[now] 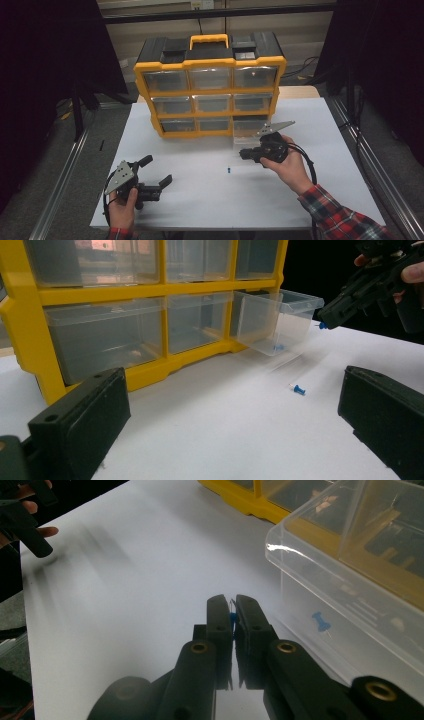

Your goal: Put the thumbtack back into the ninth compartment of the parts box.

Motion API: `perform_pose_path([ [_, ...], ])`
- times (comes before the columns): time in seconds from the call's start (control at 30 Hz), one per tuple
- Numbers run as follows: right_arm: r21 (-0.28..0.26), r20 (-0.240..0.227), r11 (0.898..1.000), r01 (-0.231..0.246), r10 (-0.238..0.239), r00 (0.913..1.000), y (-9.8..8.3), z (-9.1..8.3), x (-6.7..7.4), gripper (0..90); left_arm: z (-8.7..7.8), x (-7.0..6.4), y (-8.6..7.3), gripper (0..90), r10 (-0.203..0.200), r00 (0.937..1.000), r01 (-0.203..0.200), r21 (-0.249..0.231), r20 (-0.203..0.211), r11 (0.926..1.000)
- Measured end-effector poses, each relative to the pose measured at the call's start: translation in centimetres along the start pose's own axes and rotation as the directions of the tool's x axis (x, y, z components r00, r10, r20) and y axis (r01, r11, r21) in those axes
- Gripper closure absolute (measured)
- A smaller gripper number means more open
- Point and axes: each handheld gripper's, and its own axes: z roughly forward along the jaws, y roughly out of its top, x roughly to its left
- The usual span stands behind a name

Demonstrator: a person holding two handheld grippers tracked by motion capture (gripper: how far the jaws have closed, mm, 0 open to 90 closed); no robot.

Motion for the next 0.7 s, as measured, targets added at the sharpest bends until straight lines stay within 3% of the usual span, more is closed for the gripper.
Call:
perform_pose_path([
  [0.17,0.001,-0.008,1.000,0.003,-0.003,1.0000,0.4,-0.2,0.0,86.8,0.0,0.0,0.0,0.1,0.005,1.0000,-0.005,0.003,0.000,1.0000],
  [0.23,-0.002,-0.010,1.000,0.005,-0.005,0.9999,0.6,-0.2,-0.1,86.8,0.2,-0.2,0.0,0.1,-0.023,0.9997,0.023,-0.014,-0.006,0.9996],
  [0.3,-0.004,-0.011,1.000,0.014,-0.014,0.9998,0.8,-0.3,-0.1,86.8,0.1,-0.1,0.0,0.1,-0.016,0.9999,0.016,-0.011,-0.004,0.9998],
  [0.33,-0.004,-0.014,1.000,0.014,-0.014,0.9998,0.8,-0.3,0.0,86.8,-0.1,0.1,0.0,0.1,0.010,0.9999,-0.010,0.006,-0.002,0.9999],
  [0.37,-0.002,-0.012,1.000,0.011,-0.011,0.9999,0.9,-0.4,0.0,86.8,0.1,-0.1,0.0,0.1,-0.019,0.9998,0.019,-0.015,-0.005,0.9997],
  [0.43,-0.005,-0.014,1.000,0.014,-0.014,0.9998,1.1,-0.5,0.0,86.8,0.0,0.0,0.0,0.1,0.000,1.0000,0.000,-0.004,-0.006,1.0000],
  [0.5,-0.003,-0.013,1.000,0.011,-0.011,0.9998,1.3,-0.7,0.0,86.8,0.1,-0.2,0.0,0.1,-0.025,0.9997,0.025,-0.018,-0.004,0.9995],
  [0.53,-0.006,-0.015,1.000,0.015,-0.015,0.9998,1.4,-0.7,-0.1,86.8,0.3,-0.4,0.0,0.1,-0.060,0.9981,0.060,-0.044,-0.009,0.9973],
  [0.67,-0.011,-0.019,1.000,0.018,-0.018,0.9997,1.7,-0.9,-0.1,86.8,0.0,0.0,0.0,0.2,0.004,1.0000,-0.004,-0.002,-0.007,1.0000],
  [0.7,-0.013,-0.022,1.000,0.017,-0.018,0.9996,1.7,-1.0,-0.1,86.8,0.0,0.0,0.0,0.1,0.002,1.0000,-0.002,-0.003,-0.007,1.0000],
])
